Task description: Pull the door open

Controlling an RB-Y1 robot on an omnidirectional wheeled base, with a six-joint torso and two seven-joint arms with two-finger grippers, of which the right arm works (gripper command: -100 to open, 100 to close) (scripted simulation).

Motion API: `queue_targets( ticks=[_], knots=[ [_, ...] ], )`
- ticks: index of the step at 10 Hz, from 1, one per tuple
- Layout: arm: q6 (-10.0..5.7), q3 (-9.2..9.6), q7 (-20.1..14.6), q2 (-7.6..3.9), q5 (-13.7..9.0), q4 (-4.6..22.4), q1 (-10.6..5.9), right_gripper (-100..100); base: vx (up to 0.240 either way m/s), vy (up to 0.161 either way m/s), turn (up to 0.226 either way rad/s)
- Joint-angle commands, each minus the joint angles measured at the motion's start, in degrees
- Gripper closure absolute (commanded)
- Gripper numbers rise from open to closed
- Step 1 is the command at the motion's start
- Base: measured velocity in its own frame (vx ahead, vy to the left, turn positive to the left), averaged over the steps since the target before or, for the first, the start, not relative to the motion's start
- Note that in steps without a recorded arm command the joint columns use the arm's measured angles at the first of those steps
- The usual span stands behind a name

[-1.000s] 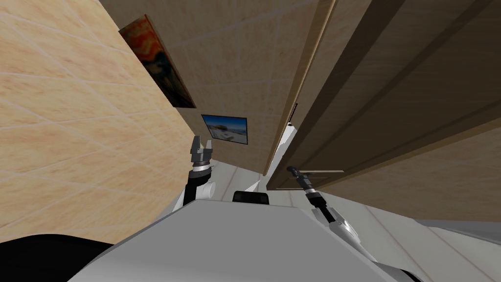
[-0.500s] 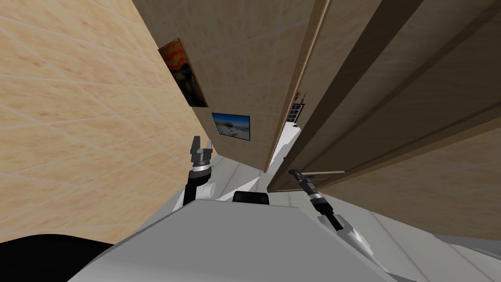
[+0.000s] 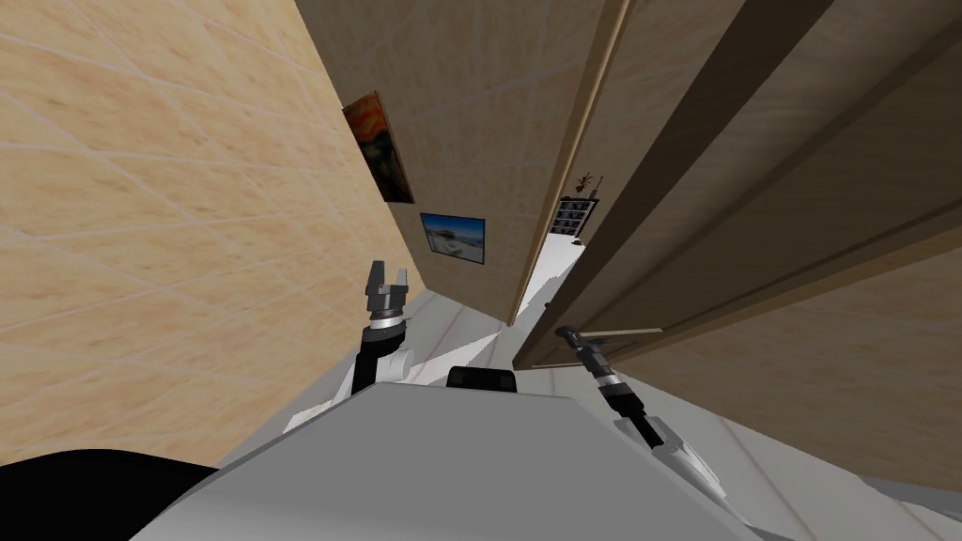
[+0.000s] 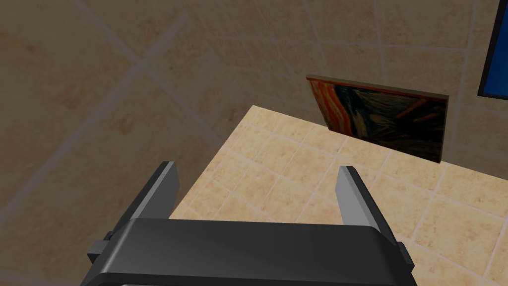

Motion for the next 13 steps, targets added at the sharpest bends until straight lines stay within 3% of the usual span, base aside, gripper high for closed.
queue_targets(
  ticks=[1,7,8,13],
  knots=[
    [-1.12,-0.22,-0.1,-0.42,0.1,0.6,0.41,100,-0.26,-0.109,0.258],
    [-3.91,-0.62,-0.5,-1.25,0.5,2.4,0.83,100,-0.216,-0.087,0.168],
    [-3.49,-0.38,-0.5,-0.96,0.5,2.1,0.85,100,-0.084,-0.034,0.033],
    [-6.44,-1.18,-0.8,-1.41,1.3,4.4,1.13,100,-0.19,-0.078,0.18]
  ],
)
